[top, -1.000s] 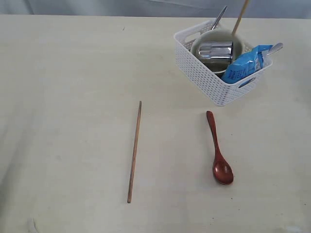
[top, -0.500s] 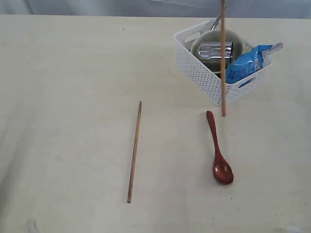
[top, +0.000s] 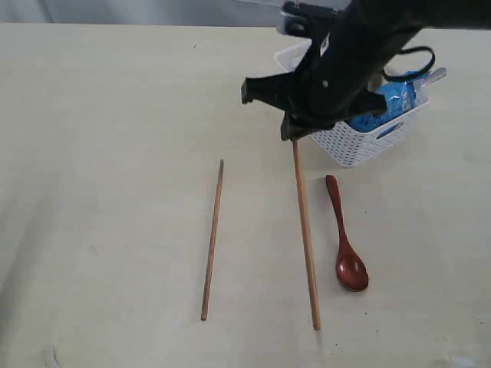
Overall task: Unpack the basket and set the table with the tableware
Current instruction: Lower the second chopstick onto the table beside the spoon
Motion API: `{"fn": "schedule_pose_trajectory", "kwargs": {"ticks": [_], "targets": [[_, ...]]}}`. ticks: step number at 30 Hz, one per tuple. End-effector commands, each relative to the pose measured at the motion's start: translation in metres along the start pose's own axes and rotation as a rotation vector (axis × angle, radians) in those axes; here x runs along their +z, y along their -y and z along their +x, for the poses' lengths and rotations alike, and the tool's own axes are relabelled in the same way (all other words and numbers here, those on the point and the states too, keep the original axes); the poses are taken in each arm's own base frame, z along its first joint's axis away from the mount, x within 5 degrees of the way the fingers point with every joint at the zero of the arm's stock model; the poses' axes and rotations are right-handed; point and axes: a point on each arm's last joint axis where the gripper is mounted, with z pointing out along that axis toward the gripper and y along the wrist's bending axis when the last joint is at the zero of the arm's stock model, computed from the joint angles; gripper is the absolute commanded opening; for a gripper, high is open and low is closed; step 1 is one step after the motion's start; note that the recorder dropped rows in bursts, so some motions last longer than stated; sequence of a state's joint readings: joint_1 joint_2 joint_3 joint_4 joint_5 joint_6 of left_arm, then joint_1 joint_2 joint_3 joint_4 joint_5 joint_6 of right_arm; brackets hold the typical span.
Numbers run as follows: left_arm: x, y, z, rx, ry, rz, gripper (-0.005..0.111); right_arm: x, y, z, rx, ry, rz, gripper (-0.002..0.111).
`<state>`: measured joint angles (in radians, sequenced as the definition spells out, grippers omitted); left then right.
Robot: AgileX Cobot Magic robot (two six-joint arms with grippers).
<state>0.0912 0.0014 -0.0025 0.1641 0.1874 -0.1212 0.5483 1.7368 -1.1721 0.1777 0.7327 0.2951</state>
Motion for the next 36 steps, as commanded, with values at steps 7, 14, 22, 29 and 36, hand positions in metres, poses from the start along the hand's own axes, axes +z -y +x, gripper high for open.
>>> {"fn": "schedule_pose_trajectory", "kwargs": {"ticks": [7, 14, 22, 29, 36], "targets": [[0.0, 0.001, 0.0, -0.009, 0.005, 0.01, 0.038, 0.033, 0.019, 0.023, 0.035, -0.004, 0.049, 0.0], [0.0, 0.001, 0.0, -0.009, 0.005, 0.01, 0.038, 0.061, 0.025, 0.027, 0.069, -0.07, 0.09, 0.0], [0.0, 0.001, 0.0, -0.009, 0.005, 0.01, 0.038, 0.081, 0.03, 0.028, 0.05, -0.074, 0.109, 0.0], [0.0, 0.001, 0.0, -0.009, 0.005, 0.01, 0.038, 0.081, 0.029, 0.024, 0.027, -0.033, 0.106, 0.0], [0.0, 0.001, 0.0, -0.009, 0.005, 0.01, 0.038, 0.081, 0.028, 0.018, -0.005, 0.034, 0.094, 0.0]]}}
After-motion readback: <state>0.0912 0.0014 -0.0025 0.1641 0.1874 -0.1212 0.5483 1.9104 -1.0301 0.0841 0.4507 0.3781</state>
